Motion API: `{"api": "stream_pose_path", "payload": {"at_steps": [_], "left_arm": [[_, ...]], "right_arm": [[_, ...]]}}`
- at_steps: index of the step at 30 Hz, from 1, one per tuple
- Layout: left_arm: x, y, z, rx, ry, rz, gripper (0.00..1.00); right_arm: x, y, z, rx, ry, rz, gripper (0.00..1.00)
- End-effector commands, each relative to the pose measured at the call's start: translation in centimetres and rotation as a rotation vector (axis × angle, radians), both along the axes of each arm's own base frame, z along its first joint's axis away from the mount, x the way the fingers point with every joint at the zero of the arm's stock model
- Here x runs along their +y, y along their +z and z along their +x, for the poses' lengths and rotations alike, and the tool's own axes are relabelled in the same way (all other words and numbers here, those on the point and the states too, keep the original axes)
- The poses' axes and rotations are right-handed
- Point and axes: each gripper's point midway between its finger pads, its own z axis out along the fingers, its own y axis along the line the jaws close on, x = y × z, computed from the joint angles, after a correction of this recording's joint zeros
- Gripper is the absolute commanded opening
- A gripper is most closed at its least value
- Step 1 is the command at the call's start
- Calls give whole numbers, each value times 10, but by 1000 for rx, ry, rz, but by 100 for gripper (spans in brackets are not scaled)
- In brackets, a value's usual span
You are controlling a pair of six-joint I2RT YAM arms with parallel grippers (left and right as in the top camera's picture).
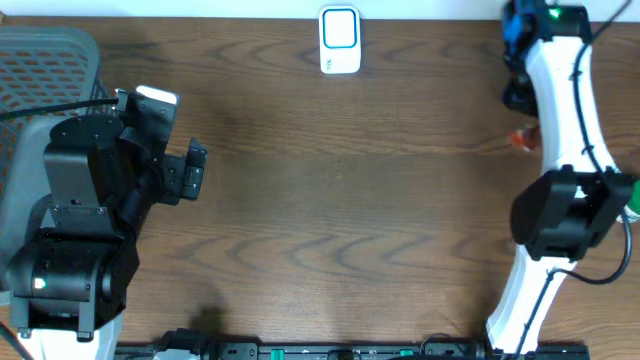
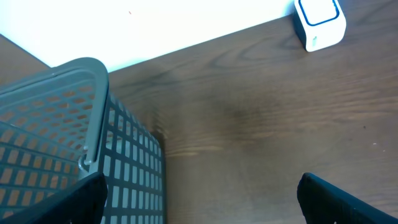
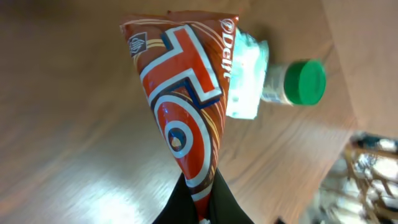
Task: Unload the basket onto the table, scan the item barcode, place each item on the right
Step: 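Carry the candy bar to the right edge and set it down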
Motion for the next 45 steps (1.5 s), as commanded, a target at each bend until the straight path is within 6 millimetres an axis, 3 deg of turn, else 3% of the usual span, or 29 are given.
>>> {"api": "stream_pose_path", "payload": {"at_steps": [1,4,9,14,16,22,23,24,26,27,29,32,36,40,45], "left_arm": [[1,-2,-1,5,2,-4,98],[1,-2,-1,5,2,-4,98],[1,-2,-1,5,2,-4,98],[1,-2,-1,5,2,-4,98],[1,-2,-1,5,2,-4,98],[1,-2,-1,5,2,-4,98],[1,-2,-1,5,2,-4,98],[1,-2,-1,5,2,-4,98],[1,-2,-1,5,1,-4,98],[1,-2,-1,5,2,-4,98],[1,-2,-1,5,2,-4,98],[1,-2,-1,5,2,-4,98],[1,-2,-1,5,2,-4,98],[1,-2,-1,5,2,-4,98],[1,-2,-1,5,1,-4,98]], "right_arm": [[-7,-47,-15,130,32,42,1],[-20,-79,-30,170,2,46,1],[-42,-113,-43,183,-17,60,1],[-50,-149,-36,132,70,215,1],[-61,-155,-37,109,64,240,1],[-99,-147,-57,90,-69,237,1],[-101,-144,-58,86,-79,248,19],[-101,-142,-57,80,-82,261,52],[-95,-132,-48,51,-77,310,86],[-90,-127,-42,33,-69,341,99],[-74,-110,-26,-18,-37,421,99],[-47,-69,-1,-121,29,500,99],[-8,8,19,-282,156,498,99],[31,86,14,-436,290,452,99],[70,179,-23,-638,427,398,99]]}}
